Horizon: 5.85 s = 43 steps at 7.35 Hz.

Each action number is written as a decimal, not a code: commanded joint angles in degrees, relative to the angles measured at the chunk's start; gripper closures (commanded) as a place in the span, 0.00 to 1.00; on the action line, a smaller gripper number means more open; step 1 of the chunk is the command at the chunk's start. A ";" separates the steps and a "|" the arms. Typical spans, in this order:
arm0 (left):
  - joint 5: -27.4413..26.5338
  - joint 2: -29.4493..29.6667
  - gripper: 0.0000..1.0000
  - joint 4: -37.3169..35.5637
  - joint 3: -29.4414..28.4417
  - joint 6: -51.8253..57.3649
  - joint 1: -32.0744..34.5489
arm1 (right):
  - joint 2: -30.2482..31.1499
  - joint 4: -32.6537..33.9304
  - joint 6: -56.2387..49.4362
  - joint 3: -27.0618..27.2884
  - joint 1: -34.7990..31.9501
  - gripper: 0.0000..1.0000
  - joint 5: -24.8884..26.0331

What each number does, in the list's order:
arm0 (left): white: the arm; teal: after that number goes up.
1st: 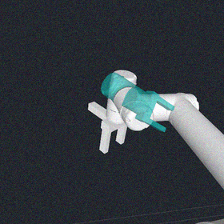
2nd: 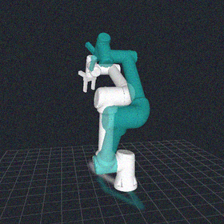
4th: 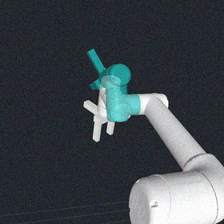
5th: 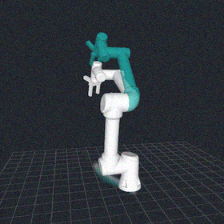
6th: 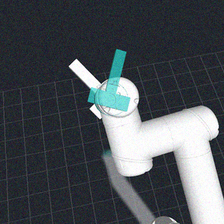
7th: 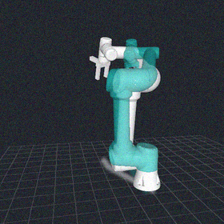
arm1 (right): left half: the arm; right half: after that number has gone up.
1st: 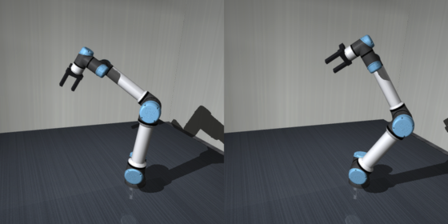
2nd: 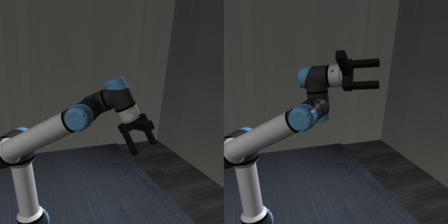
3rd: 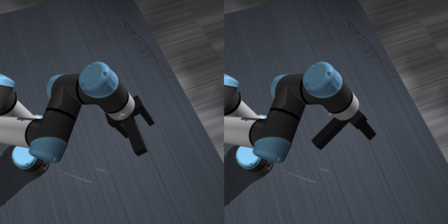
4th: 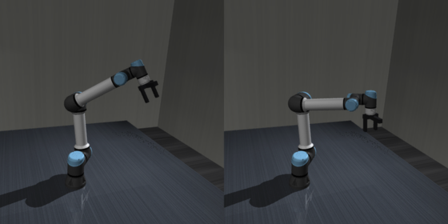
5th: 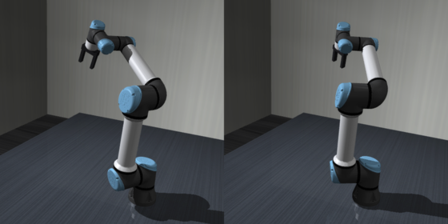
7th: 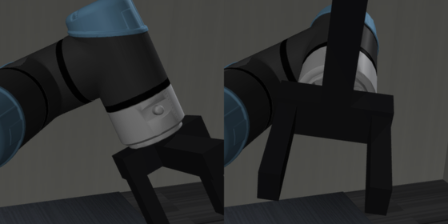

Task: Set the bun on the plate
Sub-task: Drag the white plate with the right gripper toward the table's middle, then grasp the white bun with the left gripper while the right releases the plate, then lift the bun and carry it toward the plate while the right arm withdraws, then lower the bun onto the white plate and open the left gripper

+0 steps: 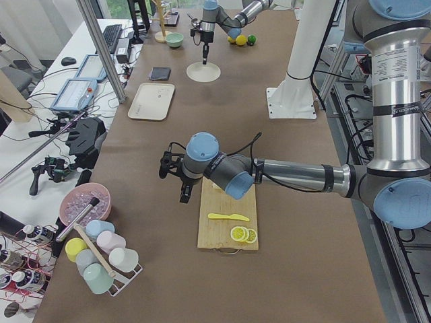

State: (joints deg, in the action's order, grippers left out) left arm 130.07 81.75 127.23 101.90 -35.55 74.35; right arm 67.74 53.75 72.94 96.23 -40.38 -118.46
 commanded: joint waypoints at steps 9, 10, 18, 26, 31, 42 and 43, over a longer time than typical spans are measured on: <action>-11.60 -3.26 0.02 3.81 4.27 -11.99 -15.46 | -10.25 10.85 0.37 -4.99 11.30 0.80 12.29; -11.68 -3.61 0.02 4.51 4.27 -12.26 -16.51 | -10.26 10.85 0.28 -5.18 11.20 0.59 12.29; -20.39 -8.98 0.03 11.82 3.57 -17.62 -30.31 | -9.64 11.20 0.19 -4.30 3.56 0.00 5.52; -22.76 -6.87 0.67 11.90 1.37 -17.62 -32.08 | -8.85 11.46 0.19 -3.77 1.90 0.00 3.77; -20.21 2.22 0.69 1.96 6.72 -17.27 -25.42 | -4.05 20.31 -1.03 4.37 -6.61 0.00 -4.40; -38.14 46.56 0.69 -31.96 -2.74 -44.52 -49.22 | 15.93 30.54 -43.05 6.69 -27.38 0.00 -12.50; -38.23 47.18 0.69 -30.13 -5.37 -44.52 -50.00 | 16.20 30.54 -43.05 6.86 -27.47 0.00 -12.41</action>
State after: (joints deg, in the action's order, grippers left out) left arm 92.23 127.95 95.37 99.51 -79.82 25.26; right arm 83.42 84.40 30.05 102.97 -67.54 -130.67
